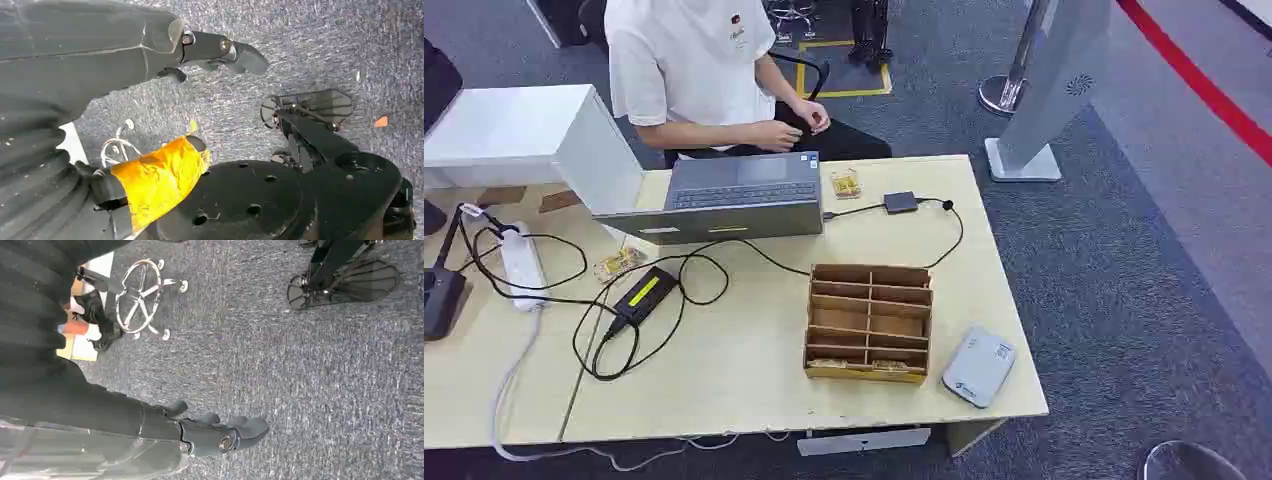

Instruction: Pass the card to the sensor for recognition and then transmit it.

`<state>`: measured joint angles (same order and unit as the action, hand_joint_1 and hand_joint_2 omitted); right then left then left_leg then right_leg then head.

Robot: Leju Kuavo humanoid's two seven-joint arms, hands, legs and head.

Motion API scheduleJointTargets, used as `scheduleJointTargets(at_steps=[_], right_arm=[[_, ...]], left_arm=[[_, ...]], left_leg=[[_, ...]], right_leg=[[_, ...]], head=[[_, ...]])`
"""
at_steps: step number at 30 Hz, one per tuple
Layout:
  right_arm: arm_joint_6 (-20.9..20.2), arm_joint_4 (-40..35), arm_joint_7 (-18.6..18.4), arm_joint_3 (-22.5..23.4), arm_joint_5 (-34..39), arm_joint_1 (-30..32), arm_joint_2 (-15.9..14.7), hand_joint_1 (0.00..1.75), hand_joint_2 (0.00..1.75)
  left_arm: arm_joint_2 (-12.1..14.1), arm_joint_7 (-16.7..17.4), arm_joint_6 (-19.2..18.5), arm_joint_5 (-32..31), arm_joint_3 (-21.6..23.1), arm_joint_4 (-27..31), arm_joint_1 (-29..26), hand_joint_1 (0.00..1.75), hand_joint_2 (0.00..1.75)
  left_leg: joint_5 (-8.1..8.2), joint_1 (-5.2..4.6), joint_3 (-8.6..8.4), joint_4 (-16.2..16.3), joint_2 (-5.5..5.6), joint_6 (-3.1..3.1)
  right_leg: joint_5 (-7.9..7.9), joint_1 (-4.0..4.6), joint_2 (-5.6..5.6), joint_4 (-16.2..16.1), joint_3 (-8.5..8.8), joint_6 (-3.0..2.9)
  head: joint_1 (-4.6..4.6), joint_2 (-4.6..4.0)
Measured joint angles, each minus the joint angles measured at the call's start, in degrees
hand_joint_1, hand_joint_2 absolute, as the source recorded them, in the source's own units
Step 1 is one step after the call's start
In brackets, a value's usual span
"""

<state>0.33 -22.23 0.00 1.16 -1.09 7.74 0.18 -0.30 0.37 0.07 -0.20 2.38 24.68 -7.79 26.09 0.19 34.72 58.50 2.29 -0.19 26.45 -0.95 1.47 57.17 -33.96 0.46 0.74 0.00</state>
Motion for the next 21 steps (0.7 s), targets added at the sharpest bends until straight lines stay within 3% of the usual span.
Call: scheduleJointTargets(at_steps=[16, 17, 18, 19, 20, 21], right_arm=[[9.1, 2.6, -1.0, 8.4, -17.5, -6.2, 3.7, 0.0, 1.75], [9.1, 2.9, -1.4, 9.2, -18.5, -6.6, 3.9, 0.0, 1.75], [9.2, 3.1, -1.7, 10.1, -19.5, -6.9, 4.1, 0.0, 1.75], [9.3, 3.4, -2.0, 11.0, -20.4, -7.4, 4.3, 0.0, 1.75], [9.3, 3.7, -2.4, 11.9, -21.3, -7.8, 4.5, 0.0, 0.0], [9.3, 4.0, -2.6, 12.8, -22.3, -8.1, 4.6, 0.0, 0.0]], left_arm=[[-7.0, 6.6, -1.3, -4.5, 15.2, -2.5, 12.0, 0.0, 1.75], [-7.9, 7.0, -1.8, -4.8, 16.5, -2.7, 12.9, 0.0, 0.0], [-8.7, 7.5, -2.2, -5.1, 17.8, -2.9, 13.8, 0.0, 0.0], [-9.5, 8.0, -2.6, -5.4, 19.4, -3.0, 14.6, 0.0, 1.75], [-10.2, 8.6, -2.9, -5.6, 20.8, -3.3, 15.5, 0.0, 1.75], [-11.0, 9.2, -3.2, -6.0, 22.0, -3.5, 16.3, 0.0, 1.75]], left_leg=[[-0.02, -0.09, -0.22, 0.0, 0.07, -0.03], [-0.02, -0.1, -0.22, 0.0, 0.08, -0.03], [-0.02, -0.08, -0.22, 0.0, 0.08, -0.03], [-0.02, -0.08, -0.23, 0.0, 0.04, -0.03], [-0.02, -0.09, -0.23, 0.0, -0.01, -0.03], [-0.02, -0.1, -0.24, 0.0, -0.03, -0.04]], right_leg=[[-0.03, -0.08, 0.03, 0.0, 0.2, 0.03], [-0.03, -0.1, 0.01, 0.0, 0.22, 0.03], [-0.03, -0.09, 0.01, 0.0, 0.25, 0.04], [-0.03, -0.09, 0.02, 0.0, 0.26, 0.04], [-0.04, -0.1, 0.03, 0.0, 0.26, 0.05], [-0.05, -0.11, 0.05, 0.0, 0.26, 0.06]], head=[[-0.09, 0.0], [-0.02, 0.02], [-0.02, 0.0], [0.04, 0.0], [-0.02, 0.0], [-0.02, 0.02]])
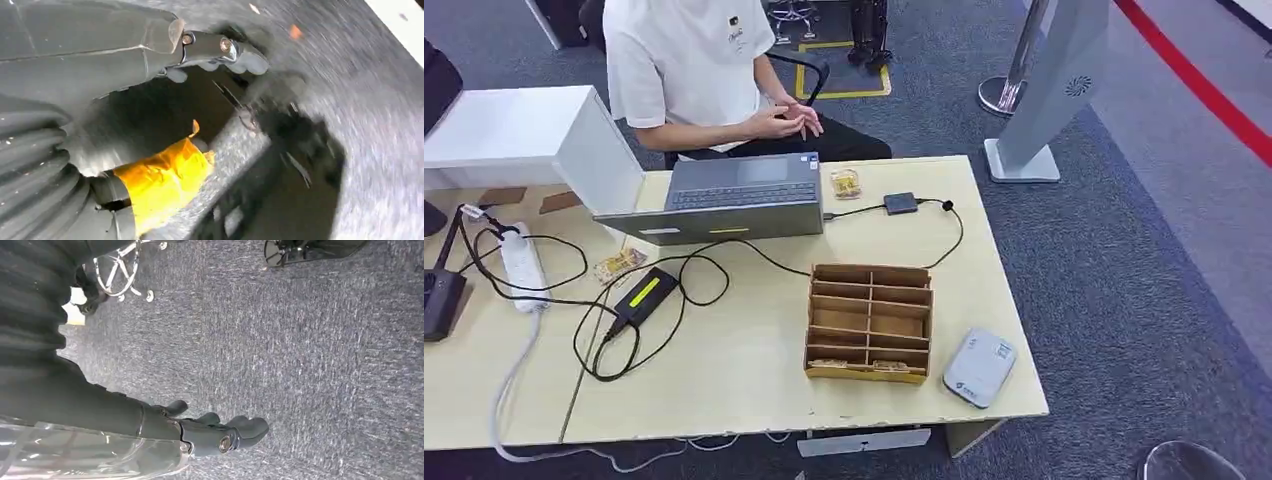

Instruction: Pass the card to the sensor for recognition and then transmit it.

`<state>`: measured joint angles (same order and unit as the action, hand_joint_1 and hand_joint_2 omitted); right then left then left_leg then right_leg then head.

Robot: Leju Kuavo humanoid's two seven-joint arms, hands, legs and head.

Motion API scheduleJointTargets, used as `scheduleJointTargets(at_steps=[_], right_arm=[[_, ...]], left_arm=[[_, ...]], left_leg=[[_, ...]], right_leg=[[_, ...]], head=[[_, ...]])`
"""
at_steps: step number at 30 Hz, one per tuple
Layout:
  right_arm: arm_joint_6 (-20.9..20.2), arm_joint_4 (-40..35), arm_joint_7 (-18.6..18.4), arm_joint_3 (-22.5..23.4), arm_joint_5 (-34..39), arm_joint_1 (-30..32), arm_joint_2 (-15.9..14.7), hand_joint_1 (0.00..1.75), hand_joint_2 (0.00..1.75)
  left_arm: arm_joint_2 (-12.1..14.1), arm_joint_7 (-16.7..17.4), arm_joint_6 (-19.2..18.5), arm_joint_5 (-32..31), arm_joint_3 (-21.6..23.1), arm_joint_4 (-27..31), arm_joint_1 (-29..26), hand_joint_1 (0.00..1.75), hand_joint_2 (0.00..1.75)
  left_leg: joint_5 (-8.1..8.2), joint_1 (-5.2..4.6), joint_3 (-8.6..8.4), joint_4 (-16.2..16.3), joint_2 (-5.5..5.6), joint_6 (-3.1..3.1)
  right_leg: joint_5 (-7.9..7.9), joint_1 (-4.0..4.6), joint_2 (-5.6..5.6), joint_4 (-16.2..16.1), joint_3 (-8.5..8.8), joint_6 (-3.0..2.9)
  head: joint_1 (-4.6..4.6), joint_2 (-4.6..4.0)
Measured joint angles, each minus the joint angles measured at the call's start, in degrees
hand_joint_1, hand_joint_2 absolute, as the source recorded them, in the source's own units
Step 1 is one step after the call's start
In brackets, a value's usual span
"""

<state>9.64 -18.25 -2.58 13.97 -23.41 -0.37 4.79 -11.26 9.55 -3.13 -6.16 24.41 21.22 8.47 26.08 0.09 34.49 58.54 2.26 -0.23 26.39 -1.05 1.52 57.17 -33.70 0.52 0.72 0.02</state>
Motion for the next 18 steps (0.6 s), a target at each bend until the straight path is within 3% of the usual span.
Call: scheduleJointTargets(at_steps=[3, 4, 11, 18], right_arm=[[-0.1, 0.7, -0.8, 2.6, -3.0, -1.0, 0.4, 0.0, 0.0], [-0.2, 1.1, -1.0, 3.7, -4.1, -1.5, 0.5, 0.0, 1.75], [0.0, 2.5, -2.2, 10.0, -10.5, -4.9, 0.4, 0.0, 1.75], [3.7, 2.9, -2.2, 16.3, -14.1, -9.2, -4.0, 0.0, 1.75]], left_arm=[[-1.5, 1.7, -0.6, -0.5, 3.2, -0.2, 2.1, 0.0, 1.75], [-2.2, 2.4, -0.9, -0.6, 4.8, -0.4, 2.8, 0.0, 1.75], [-3.6, 6.4, -3.0, -0.8, 13.9, -0.7, 6.7, 0.0, 1.75], [-4.3, 9.3, -4.7, 0.0, 21.4, -0.9, 10.2, 0.0, 1.75]], left_leg=[[0.04, -0.01, -0.01, 0.0, 0.02, -0.06], [0.04, -0.01, 0.0, 0.0, 0.02, -0.07], [0.04, 0.0, -0.09, 0.0, -0.12, -0.07], [0.04, -0.03, -0.07, 0.1, -0.18, -0.08]], right_leg=[[0.0, -0.02, -0.01, 0.0, 0.0, 0.01], [-0.01, -0.02, -0.01, 0.0, 0.0, 0.02], [-0.03, -0.01, 0.12, 0.0, 0.0, 0.03], [-0.08, -0.04, 0.16, 0.0, 0.01, 0.1]], head=[[-0.02, 0.0], [0.0, 0.0], [-0.02, -0.02], [-0.02, -0.02]])
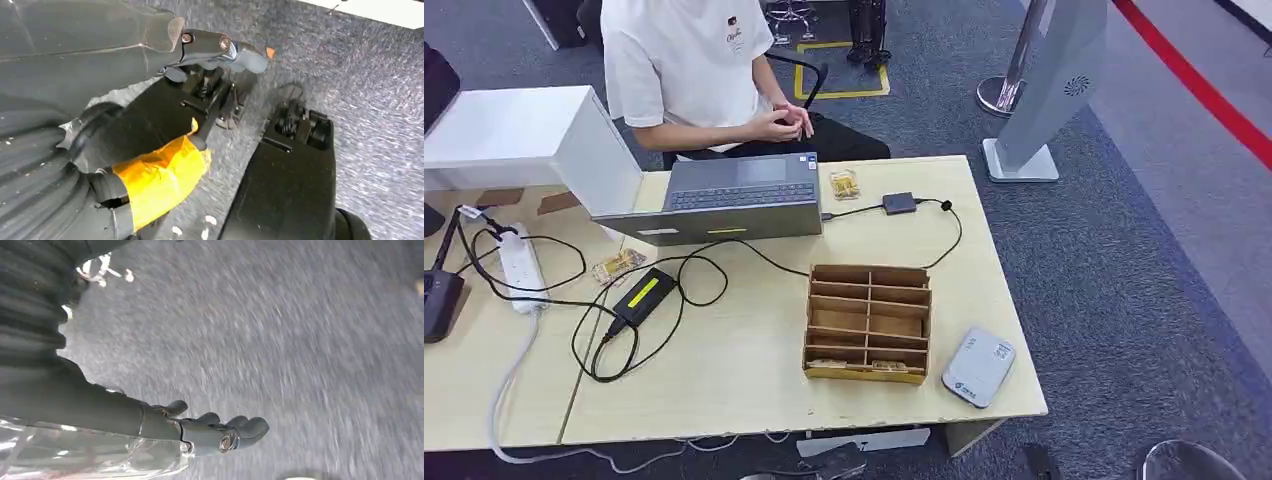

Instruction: Pass the card to the sensor for recognition and then transmit it.

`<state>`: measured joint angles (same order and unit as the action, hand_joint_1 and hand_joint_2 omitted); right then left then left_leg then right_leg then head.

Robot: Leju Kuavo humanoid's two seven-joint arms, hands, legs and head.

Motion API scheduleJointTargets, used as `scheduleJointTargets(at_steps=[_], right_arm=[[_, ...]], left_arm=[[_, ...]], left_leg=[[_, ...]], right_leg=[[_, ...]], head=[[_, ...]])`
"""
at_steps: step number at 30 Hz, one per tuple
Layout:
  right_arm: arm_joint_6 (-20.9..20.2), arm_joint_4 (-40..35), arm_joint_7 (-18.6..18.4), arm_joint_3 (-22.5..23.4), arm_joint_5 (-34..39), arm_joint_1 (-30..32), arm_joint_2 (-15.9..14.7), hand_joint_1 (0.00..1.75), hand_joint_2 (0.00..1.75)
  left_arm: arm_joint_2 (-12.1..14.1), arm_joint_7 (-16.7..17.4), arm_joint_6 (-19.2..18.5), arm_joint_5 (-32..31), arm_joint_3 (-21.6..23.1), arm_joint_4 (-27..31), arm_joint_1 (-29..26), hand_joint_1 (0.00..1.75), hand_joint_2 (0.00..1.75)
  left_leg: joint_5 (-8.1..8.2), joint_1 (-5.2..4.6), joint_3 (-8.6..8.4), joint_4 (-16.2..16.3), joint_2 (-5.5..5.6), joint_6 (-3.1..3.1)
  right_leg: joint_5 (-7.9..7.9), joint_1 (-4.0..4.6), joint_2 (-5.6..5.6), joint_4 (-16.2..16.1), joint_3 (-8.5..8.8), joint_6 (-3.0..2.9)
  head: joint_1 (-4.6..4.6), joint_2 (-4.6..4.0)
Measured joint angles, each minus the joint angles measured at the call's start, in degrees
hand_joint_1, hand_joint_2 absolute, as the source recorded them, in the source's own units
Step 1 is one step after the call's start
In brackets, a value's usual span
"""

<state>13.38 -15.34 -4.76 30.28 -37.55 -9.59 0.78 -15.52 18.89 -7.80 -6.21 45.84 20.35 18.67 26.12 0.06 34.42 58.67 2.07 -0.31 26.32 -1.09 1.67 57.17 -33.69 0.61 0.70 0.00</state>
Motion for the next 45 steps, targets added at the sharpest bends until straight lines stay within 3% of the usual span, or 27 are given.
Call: scheduleJointTargets(at_steps=[4, 9, 21, 28, 38, 43, 45], right_arm=[[3.0, 0.1, 0.8, 3.2, -0.9, -3.0, -3.7, 0.0, 1.75], [4.7, 0.3, 1.8, 5.3, -1.1, -4.7, -5.9, 0.0, 1.75], [8.3, 0.2, 3.8, 6.7, -3.3, -11.1, -12.9, 0.0, 1.75], [9.3, 0.1, 3.4, 6.7, -5.7, -14.6, -15.0, 0.0, 1.75], [10.0, -0.8, 3.8, 5.9, -9.7, -21.5, -17.5, 0.0, 1.75], [10.0, -0.8, 3.8, 5.9, -9.8, -21.7, -17.5, 0.0, 1.75], [7.3, -1.5, 5.3, 4.1, -12.8, -29.0, -18.1, 0.0, 1.75]], left_arm=[[-0.3, 0.7, -0.9, 0.5, 3.2, -0.1, 1.6, 0.0, 1.75], [-0.5, 1.0, -1.3, 0.7, 6.0, -0.1, 2.6, 0.0, 1.75], [-0.7, 0.8, -1.3, 0.7, 8.0, -0.4, 3.2, 0.0, 1.75], [-0.8, -0.6, -4.6, -1.0, 9.6, -1.5, 4.5, 0.0, 1.75], [-1.0, -1.3, -5.6, -2.7, 10.4, -2.1, 4.8, 0.0, 1.75], [-1.0, -1.3, -5.7, -2.7, 10.4, -2.1, 4.8, 0.0, 1.75], [-1.0, -2.2, -6.6, -4.0, 10.5, -2.4, 4.8, 0.0, 1.75]], left_leg=[[-0.03, -0.03, 0.01, 0.0, 0.0, -0.1], [-0.01, -0.02, 0.01, 0.1, 0.01, -0.13], [-0.05, -0.04, 0.03, 0.1, 0.0, -0.2], [-0.05, -0.04, 0.04, 0.1, 0.01, -0.21], [-0.07, -0.04, 0.08, 0.1, 0.05, -0.24], [-0.07, -0.04, 0.11, 0.1, 0.05, -0.24], [-0.12, -0.12, 0.09, 0.1, -0.2, -0.3]], right_leg=[[-0.03, -0.02, 0.0, 0.0, 0.01, 0.05], [-0.03, -0.01, 0.0, 0.0, 0.01, 0.06], [-0.05, -0.03, 0.0, 0.0, 0.02, 0.08], [-0.09, -0.02, 0.0, 0.0, 0.03, 0.11], [-0.11, -0.03, -0.03, 0.0, 0.06, 0.1], [-0.12, -0.03, -0.04, 0.0, 0.07, 0.11], [-0.25, -0.12, 0.22, 0.1, -0.05, 0.14]], head=[[-0.02, 0.0], [-0.02, 0.02], [-0.04, 0.0], [-0.04, 0.0], [-0.02, 0.02], [-0.02, 0.0], [-0.04, 0.0]])
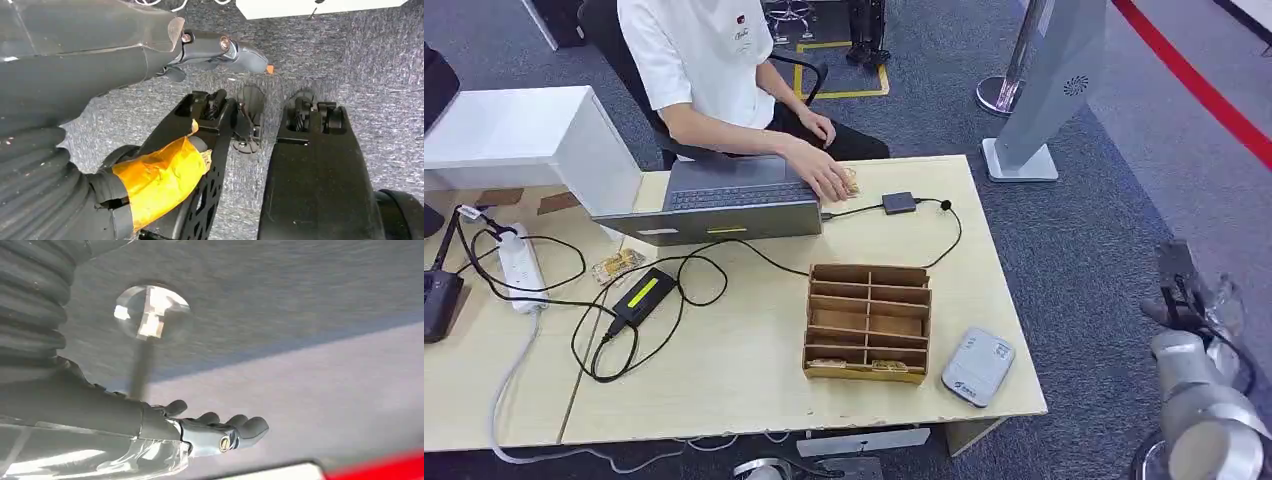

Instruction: Pass the card to the sensor for recognition and then transmit it.

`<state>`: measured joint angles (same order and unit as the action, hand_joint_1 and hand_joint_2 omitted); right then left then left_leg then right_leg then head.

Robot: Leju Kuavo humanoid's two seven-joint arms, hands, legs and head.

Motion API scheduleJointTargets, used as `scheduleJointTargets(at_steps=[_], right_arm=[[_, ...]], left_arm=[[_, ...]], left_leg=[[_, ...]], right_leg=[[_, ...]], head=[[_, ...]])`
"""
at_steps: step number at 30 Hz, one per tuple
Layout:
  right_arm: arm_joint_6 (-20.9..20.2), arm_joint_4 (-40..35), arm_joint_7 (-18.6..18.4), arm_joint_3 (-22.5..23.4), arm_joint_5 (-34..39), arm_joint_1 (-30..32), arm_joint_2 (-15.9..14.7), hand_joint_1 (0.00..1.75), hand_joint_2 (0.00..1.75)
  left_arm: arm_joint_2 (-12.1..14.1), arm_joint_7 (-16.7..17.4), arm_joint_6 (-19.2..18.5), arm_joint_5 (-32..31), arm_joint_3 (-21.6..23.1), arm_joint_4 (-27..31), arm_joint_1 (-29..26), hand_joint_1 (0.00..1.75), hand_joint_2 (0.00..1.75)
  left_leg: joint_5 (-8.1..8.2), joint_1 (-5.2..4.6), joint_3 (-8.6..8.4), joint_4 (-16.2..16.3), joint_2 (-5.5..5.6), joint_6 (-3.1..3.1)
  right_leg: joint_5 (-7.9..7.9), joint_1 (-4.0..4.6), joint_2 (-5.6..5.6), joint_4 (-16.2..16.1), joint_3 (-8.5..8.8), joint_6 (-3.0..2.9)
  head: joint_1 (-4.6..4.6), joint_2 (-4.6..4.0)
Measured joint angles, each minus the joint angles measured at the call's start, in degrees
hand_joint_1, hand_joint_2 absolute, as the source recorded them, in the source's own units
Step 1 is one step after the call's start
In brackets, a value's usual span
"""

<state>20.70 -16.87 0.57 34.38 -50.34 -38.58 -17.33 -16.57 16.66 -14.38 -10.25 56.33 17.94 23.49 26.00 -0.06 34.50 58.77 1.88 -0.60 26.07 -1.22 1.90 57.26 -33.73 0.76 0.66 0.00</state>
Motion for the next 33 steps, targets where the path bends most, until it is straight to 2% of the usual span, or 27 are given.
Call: scheduleJointTargets(at_steps=[1, 8, 11, 13, 16, 19, 29, 33], right_arm=[[-0.9, -0.7, 1.8, -2.7, -3.7, -5.2, 0.3, 0.0, 1.75], [-1.5, -2.2, 4.3, -9.5, -9.3, -13.8, 3.1, 0.0, 1.75], [-1.9, -3.2, 5.5, -13.2, -12.5, -17.1, 6.1, 0.0, 1.75], [-2.1, -4.1, 4.7, -16.3, -14.1, -18.9, 8.6, 0.0, 1.75], [-2.1, -4.9, 4.1, -19.1, -14.2, -20.5, 10.7, 0.0, 1.75], [-2.1, -5.7, 5.6, -21.1, -14.7, -21.2, 12.5, 0.0, 1.75], [-2.5, -9.6, 4.7, -33.1, -19.2, -23.0, 23.3, 0.0, 1.75], [-2.5, -10.9, 5.4, -36.8, -19.0, -23.0, 26.0, 0.0, 1.75]], left_arm=[[0.0, -0.3, -0.5, -0.9, 0.0, -0.1, 0.0, 0.0, 1.75], [-0.1, -0.6, -1.0, -2.5, 0.0, -0.2, 0.0, 0.0, 1.75], [-0.2, -0.6, -1.2, -3.7, 0.3, -0.2, 0.0, 0.0, 1.75], [-0.2, -0.6, -1.4, -3.8, 0.4, -0.2, 0.1, 0.0, 1.75], [-0.2, -0.6, -1.5, -4.2, 0.4, -0.2, 0.1, 0.0, 1.75], [-0.2, -0.6, -1.5, -4.5, 0.4, -0.2, 0.1, 0.0, 1.75], [-0.3, -0.5, -2.0, -4.9, 2.3, -0.2, 0.6, 0.0, 1.75], [-0.3, -1.2, -1.0, -4.3, 3.0, -0.2, 0.8, 0.0, 1.75]], left_leg=[[-0.09, -0.02, 0.02, 0.0, 0.03, -0.13], [-0.13, -0.01, 0.03, 0.0, 0.02, -0.11], [-0.15, -0.01, 0.02, 0.0, -0.01, -0.09], [-0.15, 0.02, -0.02, 0.0, -0.09, -0.09], [-0.21, 0.07, 0.08, 0.0, 0.21, -0.01], [-0.22, 0.12, 0.19, 0.0, 0.28, 0.01], [-0.24, 0.13, 0.15, 0.0, -0.01, 0.03], [-0.27, 0.16, 0.24, 0.0, 0.13, 0.09]], right_leg=[[-0.02, -0.02, -0.02, 0.0, 0.01, 0.02], [-0.05, -0.01, -0.01, 0.1, -0.01, 0.03], [-0.07, -0.01, 0.04, 0.1, -0.07, 0.01], [-0.07, 0.02, 0.14, 0.1, -0.11, 0.01], [-0.06, 0.04, -0.16, 0.1, -0.12, 0.01], [-0.07, 0.05, -0.21, 0.1, -0.13, 0.01], [-0.11, 0.11, 0.08, 0.1, -0.29, -0.03], [-0.1, 0.14, -0.06, 0.2, -0.3, -0.03]], head=[[-0.04, 0.02], [0.0, 0.0], [-0.02, 0.02], [0.0, 0.0], [0.0, 0.0], [0.0, 0.02], [0.0, 0.02], [0.0, 0.0]])
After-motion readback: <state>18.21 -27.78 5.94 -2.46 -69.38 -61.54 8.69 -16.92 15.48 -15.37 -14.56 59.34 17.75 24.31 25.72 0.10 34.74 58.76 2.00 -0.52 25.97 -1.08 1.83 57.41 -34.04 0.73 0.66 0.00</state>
